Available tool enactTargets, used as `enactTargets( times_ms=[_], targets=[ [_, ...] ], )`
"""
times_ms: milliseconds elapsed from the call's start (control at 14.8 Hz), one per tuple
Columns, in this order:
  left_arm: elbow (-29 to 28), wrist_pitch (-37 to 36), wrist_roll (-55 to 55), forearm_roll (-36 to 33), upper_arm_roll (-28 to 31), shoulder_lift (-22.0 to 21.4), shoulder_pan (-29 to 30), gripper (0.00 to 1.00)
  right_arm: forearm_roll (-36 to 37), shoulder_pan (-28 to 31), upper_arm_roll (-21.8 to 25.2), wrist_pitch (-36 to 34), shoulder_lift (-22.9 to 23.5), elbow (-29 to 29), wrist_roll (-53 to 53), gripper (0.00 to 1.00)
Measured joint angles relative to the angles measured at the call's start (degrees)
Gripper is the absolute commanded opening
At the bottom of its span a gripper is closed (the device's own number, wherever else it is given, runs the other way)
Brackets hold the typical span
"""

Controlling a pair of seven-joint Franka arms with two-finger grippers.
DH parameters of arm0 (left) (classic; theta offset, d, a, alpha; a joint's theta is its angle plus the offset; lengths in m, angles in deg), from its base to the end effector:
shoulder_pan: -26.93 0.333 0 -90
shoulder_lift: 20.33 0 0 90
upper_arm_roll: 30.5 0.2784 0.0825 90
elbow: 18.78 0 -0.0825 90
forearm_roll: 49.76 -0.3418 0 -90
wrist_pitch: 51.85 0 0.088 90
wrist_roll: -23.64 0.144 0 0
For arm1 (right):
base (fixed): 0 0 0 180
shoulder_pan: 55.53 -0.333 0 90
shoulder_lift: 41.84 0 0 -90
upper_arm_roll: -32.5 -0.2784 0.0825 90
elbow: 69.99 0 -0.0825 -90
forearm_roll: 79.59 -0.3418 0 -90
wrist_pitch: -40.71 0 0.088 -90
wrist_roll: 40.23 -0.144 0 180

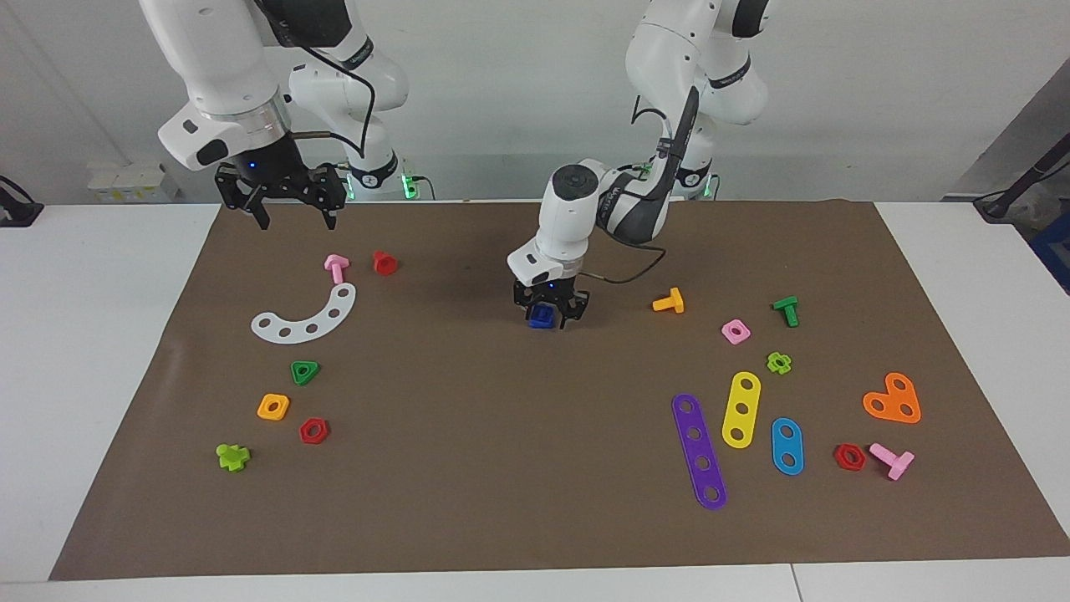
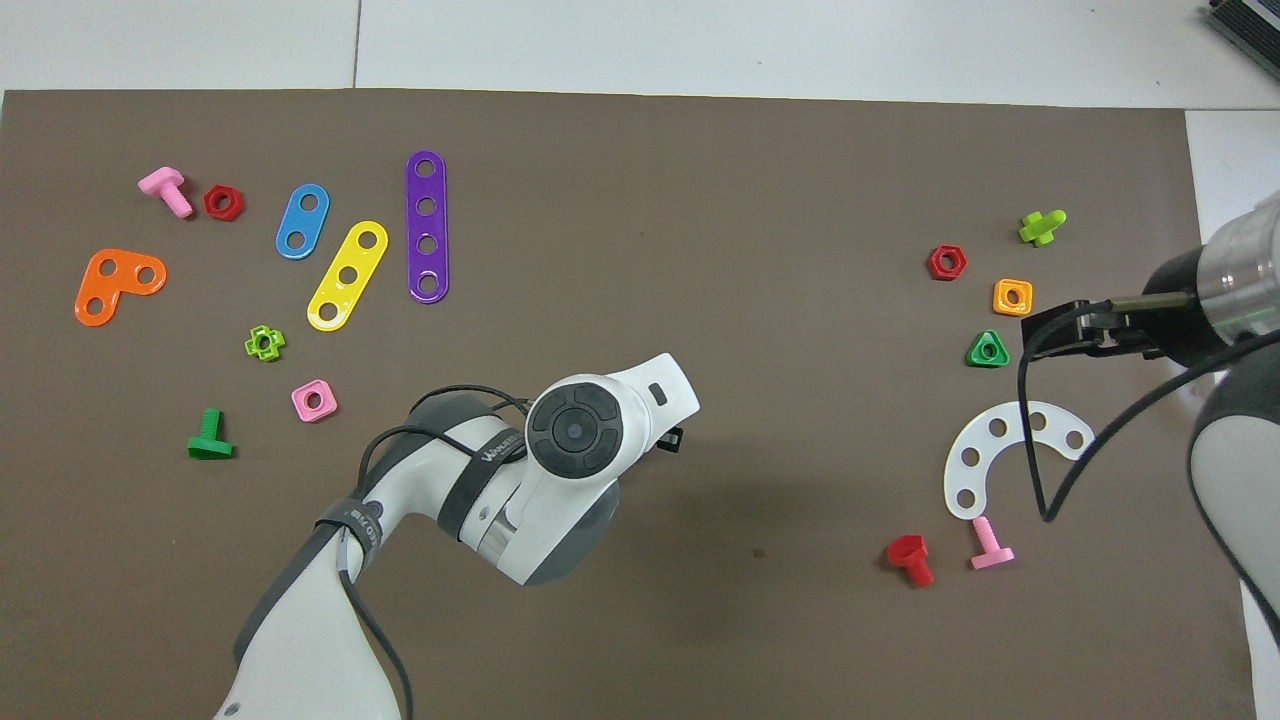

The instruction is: Unscrew and place screws in storage area

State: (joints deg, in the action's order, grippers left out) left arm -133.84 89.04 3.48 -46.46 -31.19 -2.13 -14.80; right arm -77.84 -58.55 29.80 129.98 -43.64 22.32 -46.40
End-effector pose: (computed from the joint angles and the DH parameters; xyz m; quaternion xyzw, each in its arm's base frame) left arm 0.4253 -0.3902 0.2666 0.9827 -0.1714 0.0457 0.0529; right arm 0.4990 0.0458 0.5475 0.9998 -0.0040 -0.0091 0.0170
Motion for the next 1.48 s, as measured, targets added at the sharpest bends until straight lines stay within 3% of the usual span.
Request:
enactTargets(
  times_ms=[202, 404, 876, 1281, 1483],
  targets=[
    [0.0, 0.0, 0.0, 0.0, -0.2, 0.0, -0.2, 0.38, 0.0, 0.2, 0.1, 0.0, 0.0, 0.0, 0.0, 1.00],
    [0.0, 0.0, 0.1, 0.0, -0.2, -0.1, -0.3, 0.00, 0.0, 0.2, 0.1, 0.0, 0.0, 0.0, 0.0, 1.00],
    [0.4, -0.6, 0.1, 0.0, -0.1, -0.1, -0.3, 0.00, 0.0, 0.1, 0.0, 0.1, 0.0, 0.0, 0.0, 1.00],
    [9.2, -11.2, 0.1, 0.0, 0.4, -0.3, -0.1, 0.00, -0.1, -1.2, -0.5, 2.8, 0.0, 1.0, 0.0, 1.00],
    [12.1, -14.2, 0.0, 0.0, 1.2, -1.0, 1.2, 0.00, -0.1, -3.2, -0.7, 8.7, -0.1, 4.8, -0.1, 0.99]
  ],
)
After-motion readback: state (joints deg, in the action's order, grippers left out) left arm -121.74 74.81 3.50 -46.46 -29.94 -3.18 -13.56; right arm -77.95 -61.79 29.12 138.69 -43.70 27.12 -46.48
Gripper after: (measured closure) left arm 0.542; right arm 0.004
